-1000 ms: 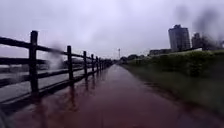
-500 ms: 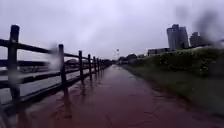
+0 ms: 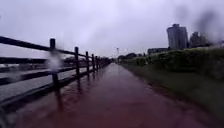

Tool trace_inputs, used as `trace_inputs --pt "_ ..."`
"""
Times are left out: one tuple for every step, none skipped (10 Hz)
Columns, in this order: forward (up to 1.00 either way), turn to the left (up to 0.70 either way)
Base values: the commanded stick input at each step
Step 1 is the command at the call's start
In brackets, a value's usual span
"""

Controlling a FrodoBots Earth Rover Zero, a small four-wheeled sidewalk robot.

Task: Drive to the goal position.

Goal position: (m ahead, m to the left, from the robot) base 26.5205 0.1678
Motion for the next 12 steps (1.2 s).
trace_inputs --pt "1.0 0.01" --pt "1.0 0.01" --pt "1.0 0.01" --pt "1.0 0.01" --pt "1.0 0.01" --pt "1.0 0.01" --pt "1.0 0.01" --pt "1.0 0.01" --pt "1.0 0.01" --pt "1.0 0.01" --pt "1.0 0.01" --pt "1.0 0.01"
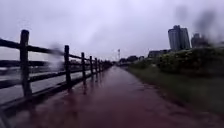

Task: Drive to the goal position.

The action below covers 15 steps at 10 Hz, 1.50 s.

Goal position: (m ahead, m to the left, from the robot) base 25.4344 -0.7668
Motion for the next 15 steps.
trace_inputs --pt "1.0 0.04" --pt "1.0 0.14" --pt "1.0 0.18" --pt "1.0 0.16" --pt "1.0 0.09" --pt "1.0 0.02" --pt "1.0 0.01" --pt "1.0 0.01" --pt "1.0 0.01" --pt "1.0 0.01" --pt "1.0 0.01" --pt "1.0 0.01" --pt "1.0 0.01" --pt "1.0 0.01" --pt "1.0 0.01"
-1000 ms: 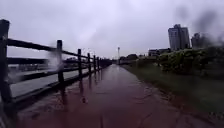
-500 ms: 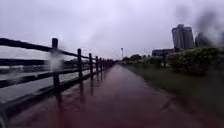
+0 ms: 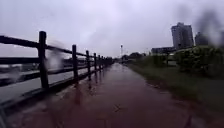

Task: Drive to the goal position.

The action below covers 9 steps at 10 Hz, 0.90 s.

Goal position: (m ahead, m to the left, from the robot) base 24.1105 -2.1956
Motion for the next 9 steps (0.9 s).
trace_inputs --pt "1.0 0.01" --pt "1.0 0.04" --pt "1.0 0.1" --pt "1.0 0.16" --pt "1.0 0.01" --pt "1.0 0.01" --pt "1.0 0.01" --pt "1.0 0.01" --pt "1.0 0.01"
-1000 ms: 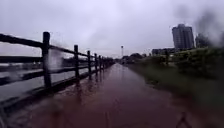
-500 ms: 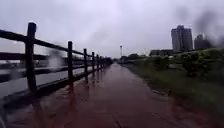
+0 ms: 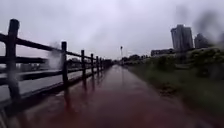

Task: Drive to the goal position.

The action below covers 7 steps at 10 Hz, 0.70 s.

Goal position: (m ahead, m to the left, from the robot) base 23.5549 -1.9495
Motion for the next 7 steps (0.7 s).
trace_inputs --pt "1.0 0.01" --pt "1.0 0.01" --pt "1.0 0.01" --pt "1.0 0.01" --pt "1.0 0.01" --pt "1.0 0.01" --pt "1.0 0.01"
